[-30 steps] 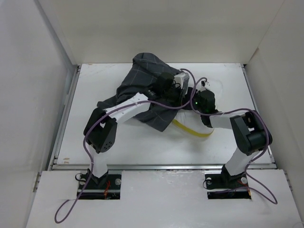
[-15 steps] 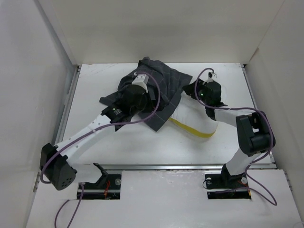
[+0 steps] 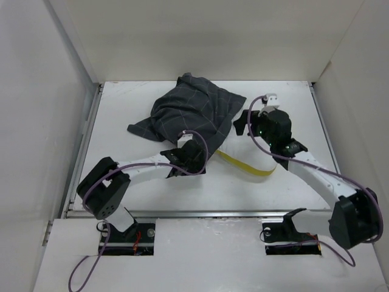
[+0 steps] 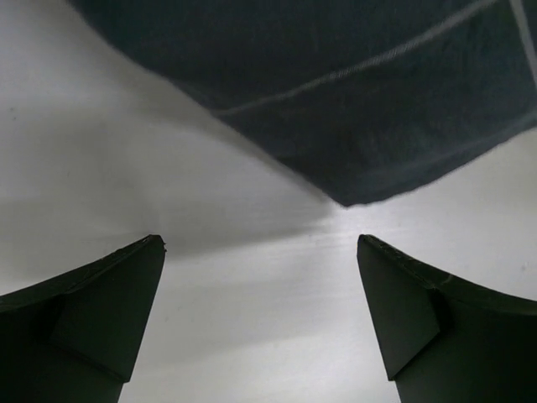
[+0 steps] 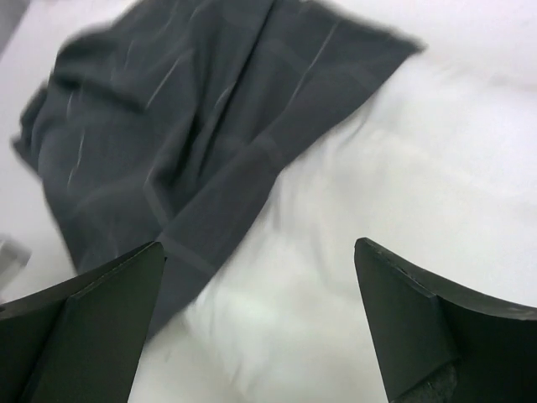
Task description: Put the pillow into the pillowcase
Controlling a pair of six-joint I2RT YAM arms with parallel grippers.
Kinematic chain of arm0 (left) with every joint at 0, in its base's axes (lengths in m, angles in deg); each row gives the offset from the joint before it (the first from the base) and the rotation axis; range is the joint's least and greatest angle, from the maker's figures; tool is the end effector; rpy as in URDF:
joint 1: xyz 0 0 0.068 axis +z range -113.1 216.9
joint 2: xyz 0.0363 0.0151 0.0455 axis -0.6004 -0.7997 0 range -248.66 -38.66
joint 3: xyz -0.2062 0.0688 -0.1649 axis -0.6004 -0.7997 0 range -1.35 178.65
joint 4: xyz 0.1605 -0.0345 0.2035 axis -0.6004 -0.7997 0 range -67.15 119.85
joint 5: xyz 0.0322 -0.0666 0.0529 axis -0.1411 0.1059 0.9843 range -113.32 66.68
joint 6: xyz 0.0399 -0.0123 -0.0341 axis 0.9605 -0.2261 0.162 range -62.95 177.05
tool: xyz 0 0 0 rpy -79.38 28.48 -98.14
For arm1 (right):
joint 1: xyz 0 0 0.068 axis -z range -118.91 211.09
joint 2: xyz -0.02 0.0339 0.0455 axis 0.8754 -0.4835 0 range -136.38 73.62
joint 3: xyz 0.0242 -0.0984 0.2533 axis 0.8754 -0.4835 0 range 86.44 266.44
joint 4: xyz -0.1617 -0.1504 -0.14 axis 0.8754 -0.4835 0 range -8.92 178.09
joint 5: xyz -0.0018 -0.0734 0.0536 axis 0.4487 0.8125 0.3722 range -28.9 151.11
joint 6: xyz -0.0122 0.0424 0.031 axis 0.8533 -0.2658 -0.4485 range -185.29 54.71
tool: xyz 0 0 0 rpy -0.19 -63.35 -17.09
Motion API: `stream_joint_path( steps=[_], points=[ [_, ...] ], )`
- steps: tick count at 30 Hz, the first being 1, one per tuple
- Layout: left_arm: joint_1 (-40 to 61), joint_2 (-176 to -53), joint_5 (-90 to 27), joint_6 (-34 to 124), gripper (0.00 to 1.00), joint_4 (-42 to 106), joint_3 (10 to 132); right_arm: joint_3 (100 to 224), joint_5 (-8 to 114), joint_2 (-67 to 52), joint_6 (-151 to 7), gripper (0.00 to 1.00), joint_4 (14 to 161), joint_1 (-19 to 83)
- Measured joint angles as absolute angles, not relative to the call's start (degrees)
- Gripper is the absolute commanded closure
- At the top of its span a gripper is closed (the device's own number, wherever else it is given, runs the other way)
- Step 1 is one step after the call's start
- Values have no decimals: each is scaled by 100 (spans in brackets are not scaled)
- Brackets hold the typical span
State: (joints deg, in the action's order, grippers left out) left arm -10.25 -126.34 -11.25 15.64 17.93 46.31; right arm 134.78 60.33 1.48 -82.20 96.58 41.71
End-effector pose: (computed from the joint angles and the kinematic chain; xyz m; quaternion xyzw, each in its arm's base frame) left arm 0.2113 -0.2168 0.1800 0.0129 0.9406 -0.1552 0.3015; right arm 0.2763 0.0978 0.2919 -0.0212 0.7947 0.1940 0.5748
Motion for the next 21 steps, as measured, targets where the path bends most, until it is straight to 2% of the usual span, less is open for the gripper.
stream_joint_path(
  steps=[4, 6, 8, 9, 11, 12, 13, 14, 15, 16, 17, 21],
  points=[
    [-1030, -13158, -841, 1647, 0, 2280, 4902, 13268, 6195, 537, -7735, 0, 8943, 3531],
    [-984, -13414, -810, 1715, 12, 2536, 5098, 13255, 6199, 424, -7538, 0, 8702, 3463],
    [-899, -13613, -799, 1763, 36, 2750, 5256, 13259, 6230, 163, -7348, 0, 8493, 3417],
    [-840, -13690, -795, 1763, 64, 2813, 5310, 13274, 6280, -14, -7274, 0, 8357, 3391],
    [-728, -13795, -788, 1787, 94, 2879, 5389, 13388, 6376, -446, -7169, 0, 8080, 3341],
    [-669, -13830, -799, 1811, 100, 2894, 5420, 13482, 6415, -678, -7129, 0, 7975, 3319],
    [-621, -13856, -803, 1824, 100, 2894, 5453, 13631, 6437, -938, -7077, 0, 7881, 3303],
    [-569, -13873, -810, 1846, 100, 2899, 5490, 13797, 6444, -1187, -7013, 13, 7798, 3288],
    [-542, -13880, -812, 1874, 100, 2907, 5516, 13965, 6411, -1410, -6926, 33, 7725, 3288],
    [-529, -13878, -812, 1914, 100, 2910, 5536, 14151, 6367, -1629, -6847, 61, 7658, 3288],
    [-529, -13867, -821, 1957, 100, 2914, 5551, 14337, 6324, -1843, -6780, 100, 7632, 3290],
    [-625, -13670, -906, 2248, 100, 2868, 5595, 14822, 6083, -2341, -6978, 100, 7889, 3297]
  ],
)
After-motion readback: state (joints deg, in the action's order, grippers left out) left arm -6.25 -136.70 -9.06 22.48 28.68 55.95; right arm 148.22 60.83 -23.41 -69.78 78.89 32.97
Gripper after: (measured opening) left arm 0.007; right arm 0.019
